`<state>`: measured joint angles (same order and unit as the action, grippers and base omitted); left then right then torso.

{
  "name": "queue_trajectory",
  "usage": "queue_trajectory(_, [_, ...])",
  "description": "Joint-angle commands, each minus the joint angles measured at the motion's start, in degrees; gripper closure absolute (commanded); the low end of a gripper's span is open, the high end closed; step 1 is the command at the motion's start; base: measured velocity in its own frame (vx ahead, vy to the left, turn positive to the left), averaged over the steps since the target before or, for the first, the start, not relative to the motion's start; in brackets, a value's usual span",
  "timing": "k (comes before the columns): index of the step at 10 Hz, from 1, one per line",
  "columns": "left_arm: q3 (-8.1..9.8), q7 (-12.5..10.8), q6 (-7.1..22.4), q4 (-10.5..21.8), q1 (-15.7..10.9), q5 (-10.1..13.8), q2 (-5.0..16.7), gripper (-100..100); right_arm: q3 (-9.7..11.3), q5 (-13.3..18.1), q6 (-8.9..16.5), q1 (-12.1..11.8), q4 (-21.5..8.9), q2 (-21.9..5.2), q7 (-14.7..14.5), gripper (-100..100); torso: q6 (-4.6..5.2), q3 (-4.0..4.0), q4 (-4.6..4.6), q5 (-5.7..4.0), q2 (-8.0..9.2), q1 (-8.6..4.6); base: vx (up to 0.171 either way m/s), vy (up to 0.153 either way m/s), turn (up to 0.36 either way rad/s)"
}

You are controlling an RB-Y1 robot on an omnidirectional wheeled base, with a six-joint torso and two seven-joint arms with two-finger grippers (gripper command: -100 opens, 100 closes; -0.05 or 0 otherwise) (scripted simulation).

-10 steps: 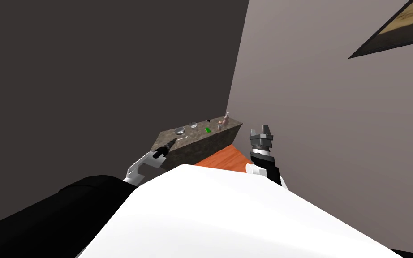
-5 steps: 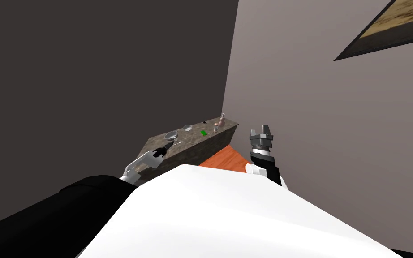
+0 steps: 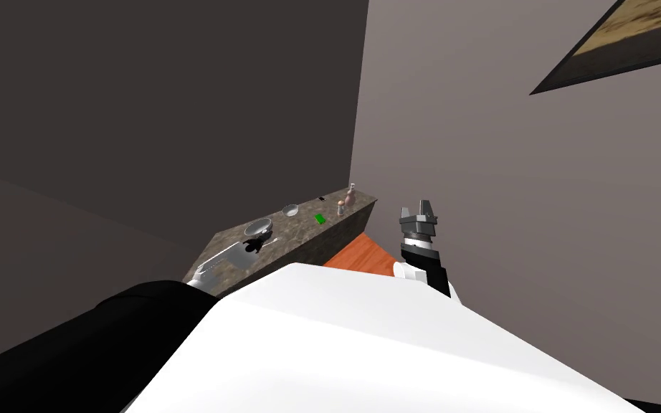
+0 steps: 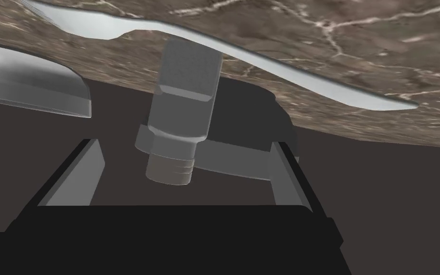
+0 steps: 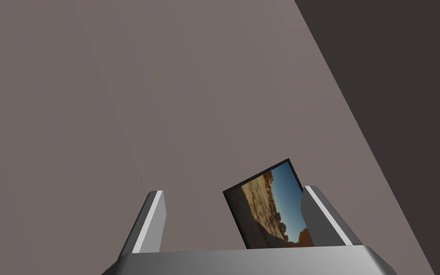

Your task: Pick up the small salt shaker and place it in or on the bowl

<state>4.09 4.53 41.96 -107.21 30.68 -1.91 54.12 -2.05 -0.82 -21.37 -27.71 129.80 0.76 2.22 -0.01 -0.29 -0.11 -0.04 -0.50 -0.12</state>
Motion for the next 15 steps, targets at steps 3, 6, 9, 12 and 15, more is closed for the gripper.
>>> queue_trajectory(3, [-0.19, 0.0, 1.5, -0.3, 0.5, -0.4, 0.6, 0, 0.0, 0.0, 0.0, 0.0, 0.0, 0.0, 0.0, 0, -0.04, 0.15, 0.05, 0.00, 0.28, 0.01, 0.060, -0.001, -0.035])
queue_trajectory(6, [-0.56, 0.4, -0.7, 3.5, -1.0, -1.3, -1.0, -100, 0.0, 0.0, 0.0, 0.0, 0.0, 0.0, 0.0, 0, -0.04, 0.27, 0.10, 0.03, 0.47, 0.13, 0.020, 0.026, -0.042])
queue_trajectory(9, [-0.52, 0.4, -0.3, 3.0, -0.8, -1.1, -0.7, 100, 0.0, 0.0, 0.0, 0.0, 0.0, 0.0, 0.0, 0, -0.02, 0.33, 0.13, 0.01, 0.57, 0.00, -0.002, 0.001, -0.004])
queue_trajectory(12, [-0.45, 0.4, -0.5, 2.9, -0.9, -1.1, -0.6, 100, 0.0, 0.0, 0.0, 0.0, 0.0, 0.0, 0.0, 0, -0.09, 0.24, 0.03, 0.05, 0.49, 0.04, 0.000, 0.000, -0.004])
queue_trajectory(15, [-0.23, 0.1, 1.2, 0.2, 0.3, -0.5, 0.4, 100, 0.0, 0.0, 0.0, 0.0, 0.0, 0.0, 0.0, 0, -0.13, 0.29, 0.06, 0.04, 0.56, -0.01, -0.009, -0.014, 0.045])
